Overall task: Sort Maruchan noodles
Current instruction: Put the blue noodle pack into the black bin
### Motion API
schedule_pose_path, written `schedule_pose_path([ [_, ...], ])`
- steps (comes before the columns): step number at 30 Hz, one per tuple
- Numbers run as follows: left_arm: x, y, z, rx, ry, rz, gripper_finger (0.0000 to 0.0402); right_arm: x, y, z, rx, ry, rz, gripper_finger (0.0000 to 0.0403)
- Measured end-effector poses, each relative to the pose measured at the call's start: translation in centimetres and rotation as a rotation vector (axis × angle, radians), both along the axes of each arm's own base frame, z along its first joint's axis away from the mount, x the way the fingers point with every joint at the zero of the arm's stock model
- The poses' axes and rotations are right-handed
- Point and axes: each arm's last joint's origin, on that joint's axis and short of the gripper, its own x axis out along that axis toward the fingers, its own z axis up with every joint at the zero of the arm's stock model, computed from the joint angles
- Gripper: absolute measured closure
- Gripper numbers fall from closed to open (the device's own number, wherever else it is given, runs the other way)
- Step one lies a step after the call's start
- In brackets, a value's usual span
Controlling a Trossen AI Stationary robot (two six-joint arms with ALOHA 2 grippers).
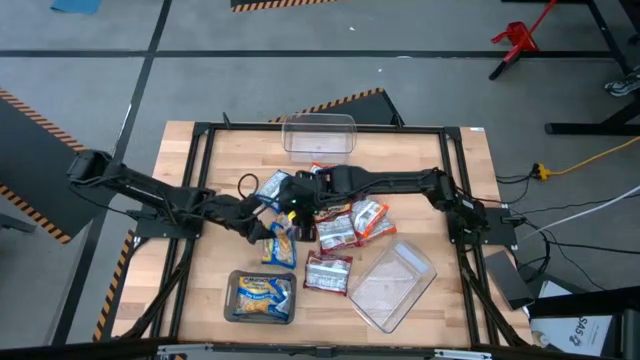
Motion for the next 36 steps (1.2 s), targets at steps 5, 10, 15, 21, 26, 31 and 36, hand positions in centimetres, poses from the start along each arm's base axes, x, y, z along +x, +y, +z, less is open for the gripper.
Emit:
schedule_pose_path([
  [5, -1.0, -0.1, 1.5, -0.089, -0.061, -0.051, 0.0315, -1.7, -0.1, 1.8, -0.003, 0.005, -0.018, 0.0240],
  [10, -2.3, -0.1, 2.6, -0.179, -0.097, -0.116, 0.0335, -2.7, 0.1, 2.1, 0.009, 0.065, -0.039, 0.0240],
  [15, -3.4, 0.0, 3.9, -0.251, -0.171, -0.145, 0.0375, -2.9, 1.2, 2.1, 0.026, 0.068, -0.006, 0.0239],
  [21, -4.5, -0.3, 4.6, -0.348, -0.172, -0.210, 0.0400, -3.1, 3.0, 2.1, 0.022, 0.070, 0.033, 0.0239],
  [26, -5.2, -1.1, 4.0, -0.440, -0.048, -0.303, 0.0401, -3.6, 3.9, 2.0, 0.016, 0.105, 0.053, 0.0239],
  [31, -5.5, -1.8, 3.2, -0.432, 0.050, -0.327, 0.0401, -3.9, 4.9, 1.9, 0.000, 0.121, 0.062, 0.0239],
  [36, -5.3, -2.5, 2.7, -0.416, 0.087, -0.319, 0.0401, -4.0, 5.3, 1.9, -0.020, 0.120, 0.056, 0.0239],
])
